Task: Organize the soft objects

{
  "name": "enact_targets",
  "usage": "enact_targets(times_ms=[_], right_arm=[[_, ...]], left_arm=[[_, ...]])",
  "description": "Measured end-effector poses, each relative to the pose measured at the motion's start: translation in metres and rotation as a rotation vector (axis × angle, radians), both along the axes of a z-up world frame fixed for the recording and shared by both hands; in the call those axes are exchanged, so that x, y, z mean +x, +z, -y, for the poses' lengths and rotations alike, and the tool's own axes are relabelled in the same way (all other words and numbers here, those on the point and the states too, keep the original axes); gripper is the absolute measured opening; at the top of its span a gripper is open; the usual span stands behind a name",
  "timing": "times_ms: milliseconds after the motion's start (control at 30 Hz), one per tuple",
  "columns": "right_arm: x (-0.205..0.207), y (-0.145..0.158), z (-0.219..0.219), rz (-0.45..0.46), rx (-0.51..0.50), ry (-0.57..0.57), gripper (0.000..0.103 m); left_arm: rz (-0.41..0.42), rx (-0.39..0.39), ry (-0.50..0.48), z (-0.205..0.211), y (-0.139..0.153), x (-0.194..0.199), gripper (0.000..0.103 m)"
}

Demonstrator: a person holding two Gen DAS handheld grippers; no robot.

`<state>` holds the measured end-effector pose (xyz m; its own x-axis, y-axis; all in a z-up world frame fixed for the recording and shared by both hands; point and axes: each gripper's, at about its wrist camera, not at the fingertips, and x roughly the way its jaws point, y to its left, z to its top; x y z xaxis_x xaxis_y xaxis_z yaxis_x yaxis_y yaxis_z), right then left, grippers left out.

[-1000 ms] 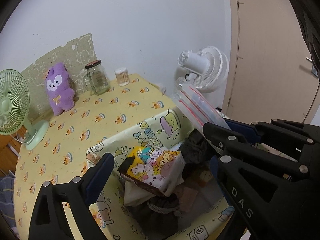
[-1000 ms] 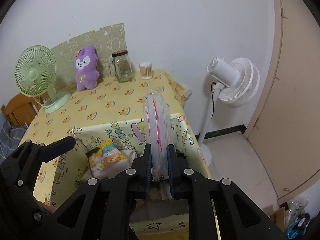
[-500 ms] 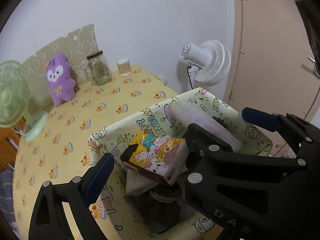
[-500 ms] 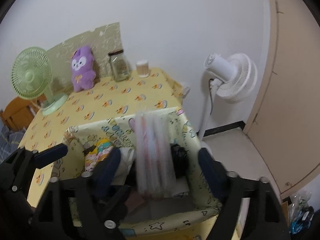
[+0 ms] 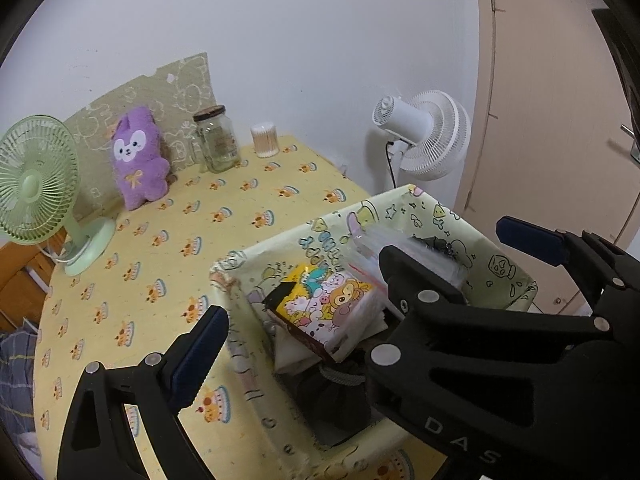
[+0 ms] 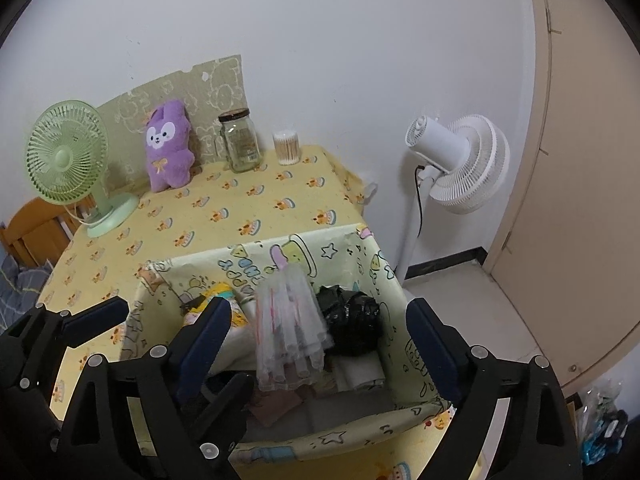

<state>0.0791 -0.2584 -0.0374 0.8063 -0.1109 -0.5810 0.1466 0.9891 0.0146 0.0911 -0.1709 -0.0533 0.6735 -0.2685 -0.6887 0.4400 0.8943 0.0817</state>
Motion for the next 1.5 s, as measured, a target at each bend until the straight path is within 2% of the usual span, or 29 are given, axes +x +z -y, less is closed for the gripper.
enact_targets(times_ms=[100, 633, 1133, 1500], right_arm=[[-0.005, 0.005, -0.006, 0.018, -0.001, -0.014, 0.096], [-0.033, 0.037, -0.063, 0.091, -0.013, 0.051, 0.097], [-0.069, 0.068, -0.121, 0.168, -0.039, 0.115, 0.098], [-0.098, 0.088, -0.139, 0.239, -0.04, 0.149, 0.1]], left_arm=[[0.018, -0.007, 0.015, -0.008, 0.006, -0.005, 0.098], [0.109, -0.062, 0.111, -0.071, 0.039, -0.028, 0.098], [0.203, -0.117, 0.26, -0.149, 0.068, -0.065, 0.1], [0.288, -0.127, 0.367, -0.197, 0.088, -0.092, 0.103]])
